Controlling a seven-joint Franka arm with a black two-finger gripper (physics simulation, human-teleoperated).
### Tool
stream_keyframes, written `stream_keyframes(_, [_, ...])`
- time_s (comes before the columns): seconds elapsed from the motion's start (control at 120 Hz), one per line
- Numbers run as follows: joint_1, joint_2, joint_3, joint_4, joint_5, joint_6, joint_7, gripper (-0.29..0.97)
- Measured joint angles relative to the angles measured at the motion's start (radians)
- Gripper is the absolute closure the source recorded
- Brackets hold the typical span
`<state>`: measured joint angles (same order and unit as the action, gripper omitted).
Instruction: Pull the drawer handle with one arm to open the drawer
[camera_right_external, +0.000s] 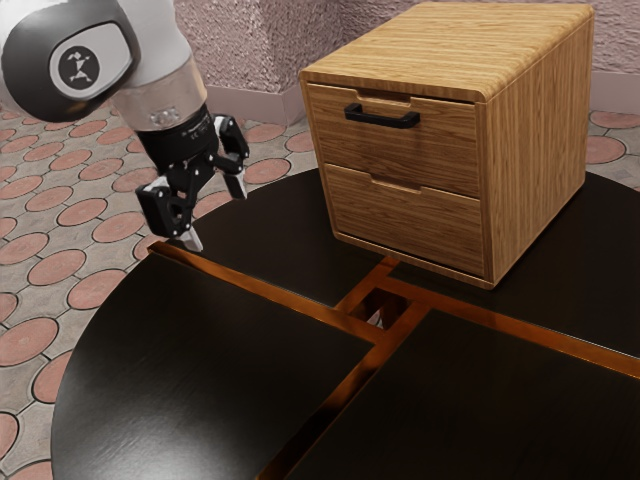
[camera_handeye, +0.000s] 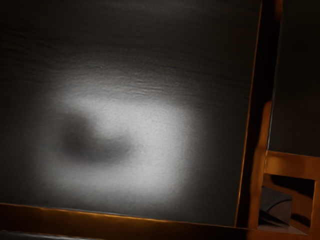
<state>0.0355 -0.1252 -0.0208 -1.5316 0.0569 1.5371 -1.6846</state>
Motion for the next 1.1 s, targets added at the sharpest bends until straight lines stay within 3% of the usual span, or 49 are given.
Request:
stream_keyframes(0.283, [-0.011,0.018,-0.071,-0.010,0.061,0.062,-0.063,0.00])
stream_keyframes(0.467, [-0.083,0.207,-0.103,0.234,0.117,0.114,-0.090,0.00])
stream_keyframes(0.633, [-0.024,0.269,-0.096,0.261,0.130,0.206,-0.109,0.00])
stream_keyframes(0.8, [-0.041,0.279,-0.102,0.285,0.157,0.257,-0.113,0.00])
stream_keyframes(0.908, [-0.037,0.345,-0.102,0.375,0.165,0.282,-0.109,0.00])
stream_keyframes(1.1, [-0.014,0.409,-0.097,0.398,0.169,0.337,-0.103,0.00])
